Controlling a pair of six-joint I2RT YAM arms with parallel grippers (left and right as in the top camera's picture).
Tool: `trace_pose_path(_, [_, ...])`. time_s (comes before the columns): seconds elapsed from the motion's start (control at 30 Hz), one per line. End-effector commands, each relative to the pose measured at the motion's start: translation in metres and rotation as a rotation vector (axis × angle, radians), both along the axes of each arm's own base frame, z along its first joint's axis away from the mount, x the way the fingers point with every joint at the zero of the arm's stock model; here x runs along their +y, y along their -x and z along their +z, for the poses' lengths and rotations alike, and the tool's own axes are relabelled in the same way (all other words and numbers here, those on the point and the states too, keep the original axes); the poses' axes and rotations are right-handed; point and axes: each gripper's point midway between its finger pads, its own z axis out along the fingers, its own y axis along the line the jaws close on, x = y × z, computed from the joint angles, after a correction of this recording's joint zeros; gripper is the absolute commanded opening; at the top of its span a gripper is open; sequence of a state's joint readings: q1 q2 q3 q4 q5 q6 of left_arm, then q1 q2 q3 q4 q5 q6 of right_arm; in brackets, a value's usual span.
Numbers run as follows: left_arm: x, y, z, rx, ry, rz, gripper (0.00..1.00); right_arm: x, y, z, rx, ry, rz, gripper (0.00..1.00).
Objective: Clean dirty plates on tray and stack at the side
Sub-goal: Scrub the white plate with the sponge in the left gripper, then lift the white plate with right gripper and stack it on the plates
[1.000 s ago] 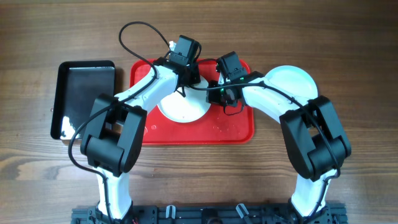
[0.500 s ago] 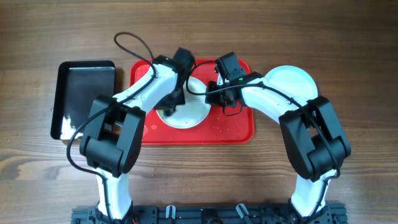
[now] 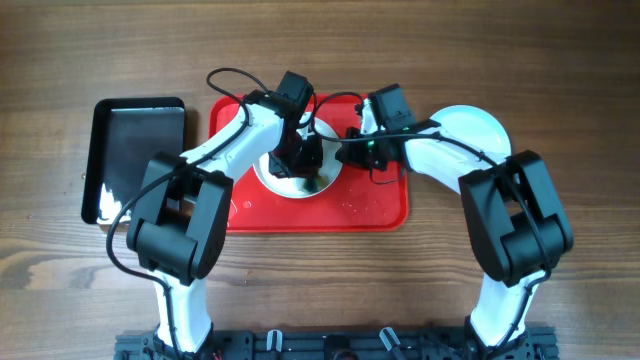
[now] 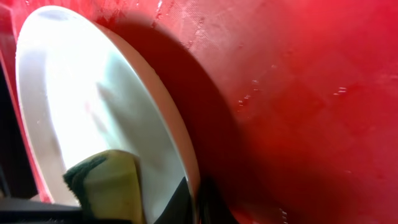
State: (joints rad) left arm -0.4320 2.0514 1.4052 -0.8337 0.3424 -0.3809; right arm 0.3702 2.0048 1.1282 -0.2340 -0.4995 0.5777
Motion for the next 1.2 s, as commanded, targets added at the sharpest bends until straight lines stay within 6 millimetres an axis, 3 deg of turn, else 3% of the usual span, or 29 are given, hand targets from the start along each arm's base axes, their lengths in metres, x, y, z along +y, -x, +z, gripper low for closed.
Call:
trace_pose_path(0.0, [-0.029, 0.011, -0.013, 0.028, 0.139, -0.017, 0.04, 0.005, 0.020, -0.016, 0.069, -0.049, 0.051, 0.04])
trace_pose_path(0.27, [-0.056, -0.037, -0.040, -0.085, 0.252, 0.094, 0.04, 0.009, 0.024, -0.017, 0.072, -0.045, 0.066, 0.04])
trace_pose_path(0.33, [-0.051, -0.050, -0.041, -0.120, 0.247, 0.133, 0.04, 0.008, 0.025, -0.017, 0.077, -0.039, 0.065, 0.04])
trace_pose_path(0.4, [-0.031, -0.067, -0.044, -0.153, 0.195, 0.212, 0.04, 0.007, 0.026, -0.019, 0.082, -0.030, 0.063, 0.04])
trace_pose_path(0.6, [0.073, -0.115, -0.048, -0.215, 0.059, 0.454, 0.04, 0.004, 0.025, -0.021, 0.077, -0.013, 0.054, 0.04])
trace_pose_path(0.73, [0.129, -0.124, -0.044, -0.188, 0.022, 0.562, 0.04, 0.003, 0.024, -0.021, 0.074, -0.006, 0.049, 0.04])
trace_pose_path(0.83, [0.151, -0.115, -0.038, -0.150, -0.010, 0.547, 0.04, 0.002, 0.023, -0.022, 0.075, -0.002, 0.042, 0.04])
trace_pose_path(0.9, [0.152, -0.110, -0.025, -0.147, -0.021, 0.503, 0.04, 0.002, 0.022, -0.022, 0.073, 0.004, 0.038, 0.04])
trace_pose_path(1.07, [0.154, -0.105, 0.060, -0.182, -0.012, 0.466, 0.04, -0.001, 0.023, -0.025, 0.089, 0.020, 0.018, 0.04])
trace_pose_path(1.17, [0.171, -0.104, 0.116, -0.235, -0.002, 0.507, 0.04, -0.004, 0.027, -0.026, 0.103, 0.036, 0.015, 0.04])
